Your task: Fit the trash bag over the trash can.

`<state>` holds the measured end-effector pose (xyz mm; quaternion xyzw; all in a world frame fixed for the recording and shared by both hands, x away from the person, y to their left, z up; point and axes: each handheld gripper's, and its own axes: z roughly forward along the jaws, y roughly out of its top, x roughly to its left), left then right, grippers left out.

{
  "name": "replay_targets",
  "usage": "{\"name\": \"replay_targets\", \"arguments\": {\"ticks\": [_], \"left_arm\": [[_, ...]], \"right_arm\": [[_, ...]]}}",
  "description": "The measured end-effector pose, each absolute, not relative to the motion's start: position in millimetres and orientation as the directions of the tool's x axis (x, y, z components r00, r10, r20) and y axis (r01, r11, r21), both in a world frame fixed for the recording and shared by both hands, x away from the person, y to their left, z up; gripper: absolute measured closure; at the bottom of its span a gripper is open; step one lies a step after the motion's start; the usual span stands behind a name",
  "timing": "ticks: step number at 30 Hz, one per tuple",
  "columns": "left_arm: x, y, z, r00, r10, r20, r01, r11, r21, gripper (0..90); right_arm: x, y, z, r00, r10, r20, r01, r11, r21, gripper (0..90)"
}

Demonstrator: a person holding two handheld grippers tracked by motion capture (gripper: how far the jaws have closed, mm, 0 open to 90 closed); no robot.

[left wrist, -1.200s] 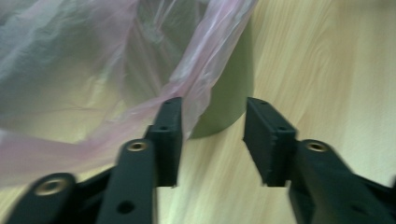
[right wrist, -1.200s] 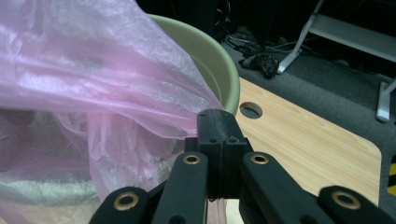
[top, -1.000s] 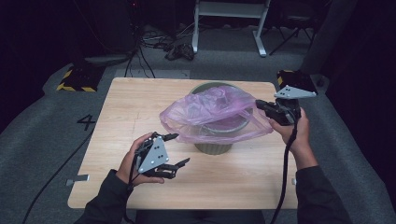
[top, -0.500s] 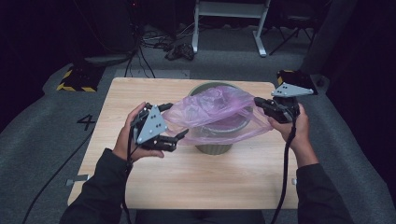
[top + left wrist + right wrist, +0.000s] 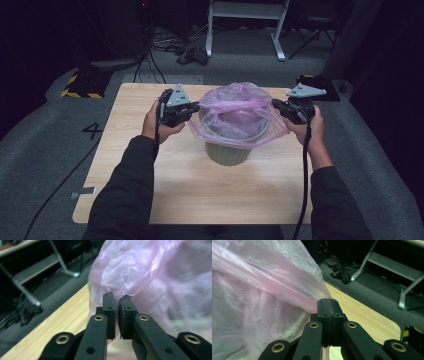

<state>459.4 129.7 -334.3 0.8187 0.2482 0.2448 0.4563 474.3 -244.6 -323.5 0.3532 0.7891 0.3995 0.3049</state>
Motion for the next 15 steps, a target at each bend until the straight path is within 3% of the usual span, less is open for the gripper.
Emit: {"name": "replay_targets", "arguments": {"ticks": [8, 15], "left_arm": [[488.3, 128.4, -357.6, 0.732, 0.678, 0.060, 0.288, -0.388, 0.876, 90.0], [469.3, 124.5, -366.6, 0.788, 0.611, 0.071, 0.246, -0.419, 0.874, 90.0]], "right_arm": [[497.2, -250.4, -342.1, -0.525, 0.840, -0.138, 0.397, 0.385, 0.834, 89.9], [492.5, -246.7, -354.9, -0.607, 0.792, -0.071, 0.403, 0.383, 0.831, 90.0]]}}
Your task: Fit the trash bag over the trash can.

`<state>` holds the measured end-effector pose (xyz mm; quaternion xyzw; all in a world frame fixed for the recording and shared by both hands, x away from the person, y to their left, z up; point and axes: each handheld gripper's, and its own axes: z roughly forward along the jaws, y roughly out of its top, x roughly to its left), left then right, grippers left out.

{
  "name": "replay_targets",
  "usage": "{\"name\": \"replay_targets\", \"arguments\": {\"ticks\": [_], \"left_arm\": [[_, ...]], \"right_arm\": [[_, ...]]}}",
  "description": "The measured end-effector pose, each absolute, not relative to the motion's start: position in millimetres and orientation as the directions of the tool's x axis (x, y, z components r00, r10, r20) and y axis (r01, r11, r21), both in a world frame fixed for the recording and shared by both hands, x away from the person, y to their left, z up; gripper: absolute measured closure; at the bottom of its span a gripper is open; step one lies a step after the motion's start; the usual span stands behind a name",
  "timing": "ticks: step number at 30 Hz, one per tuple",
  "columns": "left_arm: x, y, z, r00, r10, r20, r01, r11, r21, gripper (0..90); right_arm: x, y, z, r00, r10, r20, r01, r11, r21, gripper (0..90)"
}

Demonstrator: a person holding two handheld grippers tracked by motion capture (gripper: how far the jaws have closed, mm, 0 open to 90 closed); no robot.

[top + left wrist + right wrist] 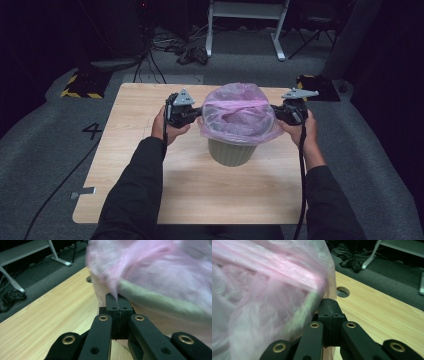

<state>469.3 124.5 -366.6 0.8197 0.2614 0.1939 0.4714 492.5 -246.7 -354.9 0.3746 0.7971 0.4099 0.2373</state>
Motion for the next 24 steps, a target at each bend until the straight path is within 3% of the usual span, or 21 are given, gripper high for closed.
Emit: {"name": "replay_targets", "arguments": {"ticks": [4, 9, 16, 19, 24], "left_arm": [[447.9, 133.3, -369.2, 0.814, 0.575, 0.079, 0.211, -0.420, 0.883, 90.0], [415.2, 145.6, -368.8, 0.831, 0.544, 0.115, 0.155, -0.425, 0.892, 90.0], [389.6, 167.0, -359.0, 0.791, 0.597, 0.134, 0.132, -0.381, 0.915, 88.8], [387.1, 173.3, -351.9, 0.765, 0.630, 0.133, 0.122, -0.344, 0.931, 80.5], [382.6, 172.0, -340.5, 0.771, 0.625, 0.120, 0.086, -0.289, 0.953, 43.2]], "right_arm": [[481.8, -251.4, -357.4, -0.669, 0.742, -0.023, 0.396, 0.383, 0.834, 90.0], [455.6, -251.4, -357.0, -0.737, 0.674, -0.038, 0.352, 0.431, 0.831, 90.0], [431.8, -264.4, -345.8, -0.714, 0.697, -0.067, 0.314, 0.404, 0.859, 90.0], [426.5, -269.3, -336.4, -0.680, 0.726, -0.103, 0.289, 0.395, 0.872, 90.0], [423.5, -268.7, -324.7, -0.659, 0.740, -0.135, 0.246, 0.382, 0.891, 90.0]]}}
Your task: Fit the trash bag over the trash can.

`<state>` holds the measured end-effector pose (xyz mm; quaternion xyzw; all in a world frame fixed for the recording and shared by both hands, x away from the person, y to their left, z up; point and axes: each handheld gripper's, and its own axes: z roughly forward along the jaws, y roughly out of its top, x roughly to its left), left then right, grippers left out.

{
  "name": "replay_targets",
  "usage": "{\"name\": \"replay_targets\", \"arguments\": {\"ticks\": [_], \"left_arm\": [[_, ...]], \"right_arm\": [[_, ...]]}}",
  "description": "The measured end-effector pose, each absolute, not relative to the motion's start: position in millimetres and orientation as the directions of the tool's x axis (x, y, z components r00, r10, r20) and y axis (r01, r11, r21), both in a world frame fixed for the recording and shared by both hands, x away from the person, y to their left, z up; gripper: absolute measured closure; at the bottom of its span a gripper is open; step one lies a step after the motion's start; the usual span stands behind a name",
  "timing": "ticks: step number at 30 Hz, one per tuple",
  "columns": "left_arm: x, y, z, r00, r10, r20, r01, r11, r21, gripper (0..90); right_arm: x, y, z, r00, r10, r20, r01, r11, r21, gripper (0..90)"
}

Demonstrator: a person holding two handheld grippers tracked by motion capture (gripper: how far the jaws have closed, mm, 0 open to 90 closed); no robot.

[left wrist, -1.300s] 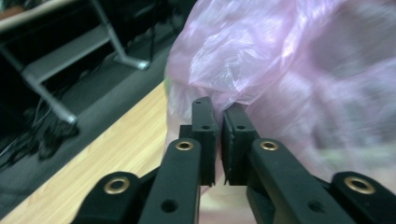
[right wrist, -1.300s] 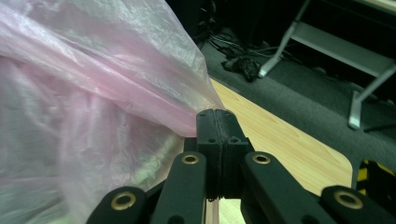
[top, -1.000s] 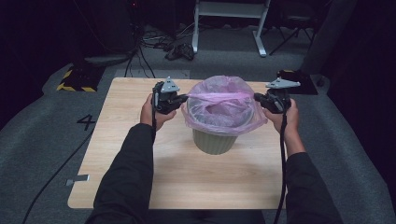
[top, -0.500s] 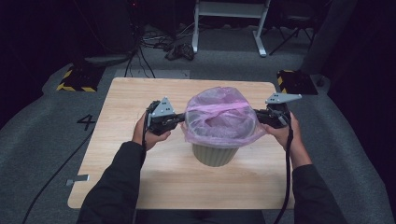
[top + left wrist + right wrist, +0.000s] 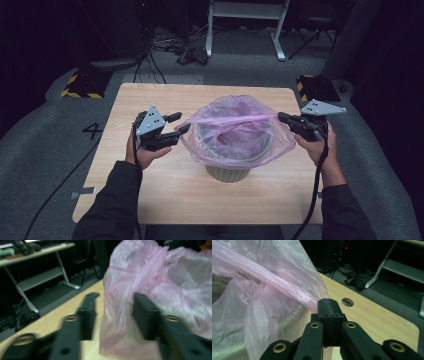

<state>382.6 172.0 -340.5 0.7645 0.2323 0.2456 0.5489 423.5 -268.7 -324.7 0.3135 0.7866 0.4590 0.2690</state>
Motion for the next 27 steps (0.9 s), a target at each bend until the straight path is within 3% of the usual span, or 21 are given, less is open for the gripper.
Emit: {"name": "replay_targets", "arguments": {"ticks": [3, 5, 8, 16, 18, 21, 27], "left_arm": [[377.8, 164.8, -333.5, 0.788, 0.601, 0.134, 0.063, -0.296, 0.953, 30.0], [376.4, 158.0, -330.0, 0.803, 0.575, 0.154, 0.051, -0.325, 0.944, 25.8], [381.7, 149.6, -326.9, 0.816, 0.555, 0.162, 0.067, -0.369, 0.927, 26.5], [409.7, 142.9, -323.4, 0.795, 0.566, 0.220, 0.079, -0.455, 0.887, 75.0], [417.6, 141.2, -323.6, 0.797, 0.561, 0.224, 0.076, -0.460, 0.885, 82.7], [430.6, 138.4, -325.6, 0.788, 0.584, 0.194, 0.096, -0.428, 0.898, 89.1], [455.4, 129.1, -339.4, 0.770, 0.620, 0.151, 0.170, -0.427, 0.888, 89.9]], "right_arm": [[423.5, -264.6, -318.3, -0.667, 0.733, -0.133, 0.224, 0.367, 0.903, 90.0], [424.1, -260.5, -315.0, -0.673, 0.726, -0.140, 0.210, 0.369, 0.906, 90.0], [425.9, -254.1, -311.9, -0.686, 0.713, -0.147, 0.204, 0.382, 0.902, 90.0], [440.0, -253.1, -311.2, -0.691, 0.706, -0.155, 0.221, 0.411, 0.885, 90.0], [446.1, -254.1, -313.9, -0.683, 0.715, -0.146, 0.243, 0.412, 0.878, 90.0], [455.9, -255.8, -319.3, -0.673, 0.727, -0.134, 0.274, 0.414, 0.868, 90.0], [473.6, -253.5, -332.2, -0.659, 0.745, -0.102, 0.338, 0.415, 0.845, 90.0]]}}
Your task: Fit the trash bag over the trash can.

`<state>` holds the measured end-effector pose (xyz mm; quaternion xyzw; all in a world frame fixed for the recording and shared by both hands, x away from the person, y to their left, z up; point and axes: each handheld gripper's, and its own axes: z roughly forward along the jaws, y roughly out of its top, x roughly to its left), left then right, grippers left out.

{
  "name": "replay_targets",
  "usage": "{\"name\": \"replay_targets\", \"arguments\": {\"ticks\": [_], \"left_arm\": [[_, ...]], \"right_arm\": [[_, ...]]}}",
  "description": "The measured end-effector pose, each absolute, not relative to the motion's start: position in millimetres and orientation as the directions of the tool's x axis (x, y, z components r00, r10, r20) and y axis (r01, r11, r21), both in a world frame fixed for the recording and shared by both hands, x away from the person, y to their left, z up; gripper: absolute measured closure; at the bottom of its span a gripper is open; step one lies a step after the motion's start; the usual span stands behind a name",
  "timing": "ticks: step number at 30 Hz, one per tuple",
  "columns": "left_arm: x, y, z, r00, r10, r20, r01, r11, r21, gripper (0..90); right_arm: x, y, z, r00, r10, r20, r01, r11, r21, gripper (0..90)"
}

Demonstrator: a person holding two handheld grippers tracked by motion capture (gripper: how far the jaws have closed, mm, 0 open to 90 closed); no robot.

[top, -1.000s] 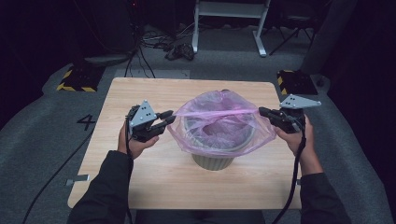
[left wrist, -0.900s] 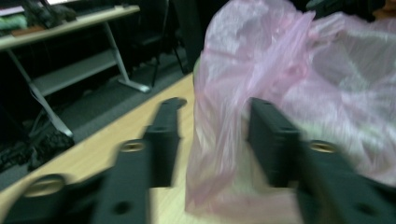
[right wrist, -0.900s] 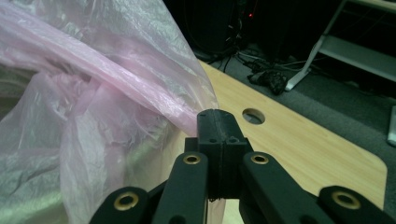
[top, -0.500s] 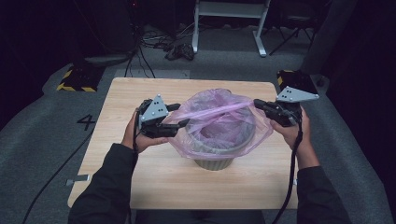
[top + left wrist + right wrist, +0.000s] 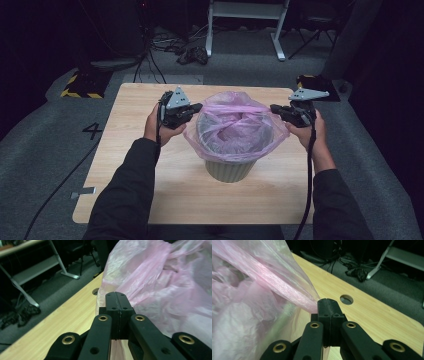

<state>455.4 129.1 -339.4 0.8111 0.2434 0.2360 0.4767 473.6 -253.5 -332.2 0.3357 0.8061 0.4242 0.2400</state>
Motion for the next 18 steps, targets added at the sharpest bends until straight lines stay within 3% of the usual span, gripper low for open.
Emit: {"name": "replay_targets", "arguments": {"ticks": [16, 18], "left_arm": [[483.8, 116.7, -382.5, 0.762, 0.647, -0.020, 0.333, -0.366, 0.869, 89.6], [483.1, 115.9, -385.8, 0.761, 0.648, -0.011, 0.341, -0.386, 0.857, 88.8]], "right_arm": [[485.5, -253.5, -365.0, -0.683, 0.729, 0.029, 0.426, 0.367, 0.827, 90.0], [484.3, -254.9, -367.4, -0.683, 0.730, 0.038, 0.427, 0.357, 0.831, 90.0]]}}
